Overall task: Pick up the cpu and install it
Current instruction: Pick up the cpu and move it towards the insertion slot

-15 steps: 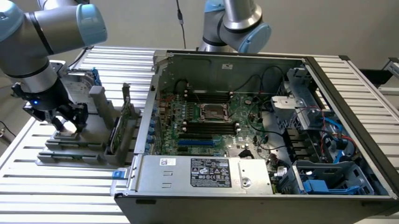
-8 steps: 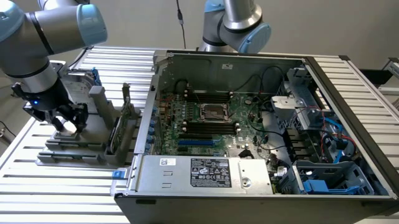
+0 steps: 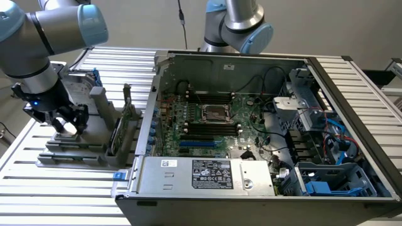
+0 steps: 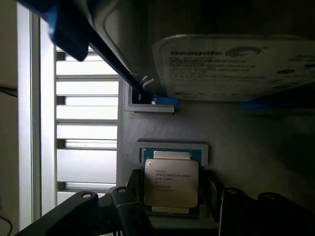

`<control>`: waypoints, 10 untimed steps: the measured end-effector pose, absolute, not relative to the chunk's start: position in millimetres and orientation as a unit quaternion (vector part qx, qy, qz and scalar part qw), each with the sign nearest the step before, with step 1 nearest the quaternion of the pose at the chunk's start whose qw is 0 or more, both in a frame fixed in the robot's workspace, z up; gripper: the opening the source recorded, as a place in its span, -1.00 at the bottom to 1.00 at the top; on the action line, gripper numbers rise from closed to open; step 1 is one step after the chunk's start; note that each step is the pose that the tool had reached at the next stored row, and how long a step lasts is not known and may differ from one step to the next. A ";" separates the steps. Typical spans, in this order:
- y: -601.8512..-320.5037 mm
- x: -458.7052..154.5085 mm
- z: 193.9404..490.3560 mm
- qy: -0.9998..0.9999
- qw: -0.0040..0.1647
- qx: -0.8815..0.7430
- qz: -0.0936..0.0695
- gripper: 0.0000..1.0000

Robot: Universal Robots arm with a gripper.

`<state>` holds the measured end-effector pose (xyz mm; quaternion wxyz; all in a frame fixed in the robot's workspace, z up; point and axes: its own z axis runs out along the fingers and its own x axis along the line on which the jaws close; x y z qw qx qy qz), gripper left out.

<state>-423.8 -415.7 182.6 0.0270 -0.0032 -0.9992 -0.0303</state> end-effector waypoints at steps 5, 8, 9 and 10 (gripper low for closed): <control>-415.0 -423.8 182.6 -0.999 0.028 -0.005 -0.029 0.23; -414.1 -423.7 182.6 -0.999 0.028 -0.005 -0.027 0.23; -413.8 -423.8 182.6 -0.999 0.028 -0.006 -0.026 0.23; -413.6 -423.7 182.5 -0.999 0.028 -0.006 -0.026 0.23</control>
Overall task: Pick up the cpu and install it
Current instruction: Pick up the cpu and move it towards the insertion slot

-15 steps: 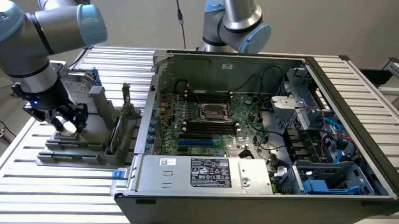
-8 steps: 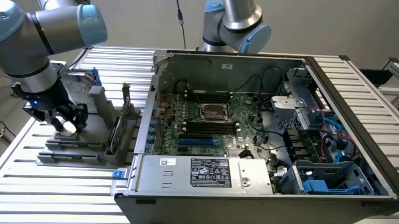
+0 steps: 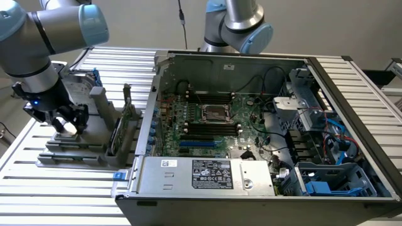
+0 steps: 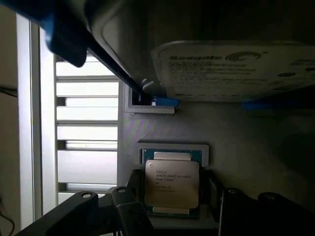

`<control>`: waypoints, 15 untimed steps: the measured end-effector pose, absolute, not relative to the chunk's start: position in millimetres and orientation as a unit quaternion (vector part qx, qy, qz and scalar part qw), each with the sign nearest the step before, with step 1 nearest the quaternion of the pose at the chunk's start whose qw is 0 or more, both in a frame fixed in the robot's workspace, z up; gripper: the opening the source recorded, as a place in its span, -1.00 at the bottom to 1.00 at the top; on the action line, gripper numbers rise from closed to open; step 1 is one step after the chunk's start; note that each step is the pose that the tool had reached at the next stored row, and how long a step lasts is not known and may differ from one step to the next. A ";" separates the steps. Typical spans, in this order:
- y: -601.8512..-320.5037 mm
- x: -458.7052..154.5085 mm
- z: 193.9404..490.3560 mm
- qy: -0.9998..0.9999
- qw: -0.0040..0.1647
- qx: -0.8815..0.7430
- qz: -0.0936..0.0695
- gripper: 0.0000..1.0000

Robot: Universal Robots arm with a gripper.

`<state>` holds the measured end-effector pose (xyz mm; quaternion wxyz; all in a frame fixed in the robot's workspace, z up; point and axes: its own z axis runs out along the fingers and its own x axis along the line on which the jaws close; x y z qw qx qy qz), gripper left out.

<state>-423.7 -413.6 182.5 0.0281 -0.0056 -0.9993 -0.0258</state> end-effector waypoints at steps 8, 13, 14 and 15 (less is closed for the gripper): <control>-412.9 -423.7 182.6 -0.999 0.028 -0.006 -0.022 0.23; -412.9 -423.8 182.6 -0.999 0.029 -0.006 -0.021 0.09; -412.9 -423.8 182.6 -0.999 0.029 -0.006 -0.021 0.09; -412.9 -423.8 182.6 -0.999 0.029 -0.006 -0.021 0.09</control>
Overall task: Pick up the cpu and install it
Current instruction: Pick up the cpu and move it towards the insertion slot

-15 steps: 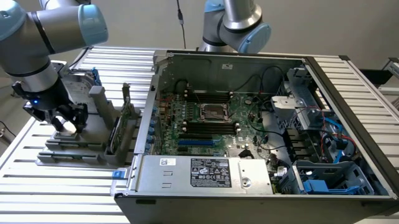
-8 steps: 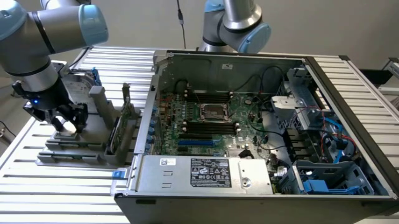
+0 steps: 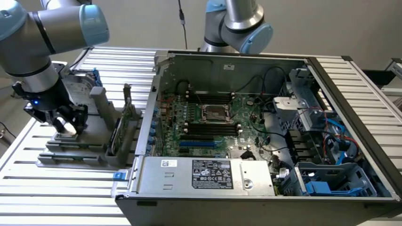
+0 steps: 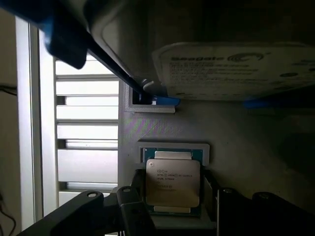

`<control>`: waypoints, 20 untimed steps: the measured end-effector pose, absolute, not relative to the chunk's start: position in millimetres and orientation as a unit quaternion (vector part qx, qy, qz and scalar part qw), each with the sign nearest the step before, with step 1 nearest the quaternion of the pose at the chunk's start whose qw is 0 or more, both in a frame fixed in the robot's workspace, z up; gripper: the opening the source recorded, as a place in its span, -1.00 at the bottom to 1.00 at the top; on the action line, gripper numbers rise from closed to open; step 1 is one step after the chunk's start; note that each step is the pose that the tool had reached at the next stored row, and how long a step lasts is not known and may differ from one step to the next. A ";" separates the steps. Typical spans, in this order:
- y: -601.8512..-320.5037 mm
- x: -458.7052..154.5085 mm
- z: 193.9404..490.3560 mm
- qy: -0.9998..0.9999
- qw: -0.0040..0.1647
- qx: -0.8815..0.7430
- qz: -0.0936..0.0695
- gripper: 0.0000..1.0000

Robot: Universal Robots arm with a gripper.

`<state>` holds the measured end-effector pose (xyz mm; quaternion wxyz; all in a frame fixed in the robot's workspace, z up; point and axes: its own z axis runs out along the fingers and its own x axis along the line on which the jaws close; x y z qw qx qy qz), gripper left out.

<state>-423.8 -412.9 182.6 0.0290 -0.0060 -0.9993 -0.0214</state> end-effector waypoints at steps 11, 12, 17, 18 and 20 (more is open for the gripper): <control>-412.9 -423.7 188.7 -0.999 0.031 -0.006 -0.022 0.09; -412.9 -423.7 190.1 -0.999 0.031 -0.006 -0.022 0.09; -412.9 -423.7 201.7 -0.999 0.031 -0.006 -0.022 0.09; -412.9 -423.7 204.3 -0.999 0.031 -0.006 -0.022 0.09; -412.9 -423.8 210.9 -0.999 0.032 -0.006 -0.022 0.09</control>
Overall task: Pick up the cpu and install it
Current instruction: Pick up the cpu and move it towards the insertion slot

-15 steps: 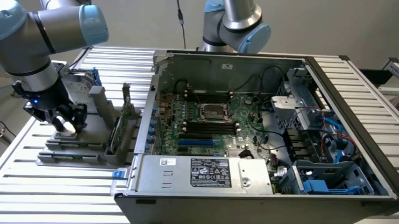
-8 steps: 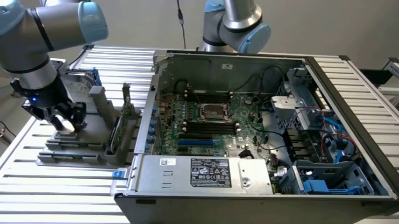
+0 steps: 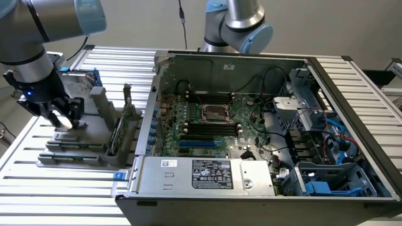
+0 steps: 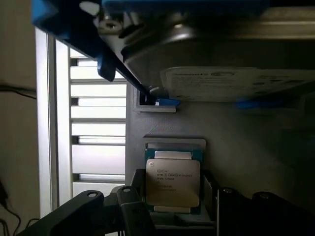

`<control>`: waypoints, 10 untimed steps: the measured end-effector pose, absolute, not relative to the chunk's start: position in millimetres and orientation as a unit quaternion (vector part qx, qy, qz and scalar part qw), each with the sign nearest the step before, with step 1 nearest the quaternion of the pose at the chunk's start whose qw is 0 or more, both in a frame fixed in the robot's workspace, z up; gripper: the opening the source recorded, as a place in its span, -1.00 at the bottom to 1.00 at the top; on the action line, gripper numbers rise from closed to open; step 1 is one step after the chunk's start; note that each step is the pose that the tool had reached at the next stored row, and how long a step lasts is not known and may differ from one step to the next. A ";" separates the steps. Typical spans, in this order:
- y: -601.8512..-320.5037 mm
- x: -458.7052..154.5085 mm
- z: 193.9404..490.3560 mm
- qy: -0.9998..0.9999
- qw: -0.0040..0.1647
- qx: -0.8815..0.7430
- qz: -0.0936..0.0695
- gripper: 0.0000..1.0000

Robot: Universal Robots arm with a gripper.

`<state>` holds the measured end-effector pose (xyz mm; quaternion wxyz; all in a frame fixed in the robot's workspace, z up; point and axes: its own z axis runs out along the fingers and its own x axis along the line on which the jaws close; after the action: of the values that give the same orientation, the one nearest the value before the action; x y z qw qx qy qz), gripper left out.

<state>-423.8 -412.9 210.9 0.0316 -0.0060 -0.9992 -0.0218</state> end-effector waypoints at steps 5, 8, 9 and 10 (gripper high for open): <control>-412.3 -423.7 232.4 -0.999 0.031 -0.006 -0.022 0.09; -410.9 -423.7 245.8 -0.999 0.031 -0.006 -0.022 0.09; -410.2 -423.7 250.5 -0.999 0.032 -0.006 -0.022 0.09; -409.2 -423.7 255.0 -0.999 0.031 -0.006 -0.022 0.09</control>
<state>-423.7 -409.2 255.0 0.0315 -0.0060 -0.9992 -0.0219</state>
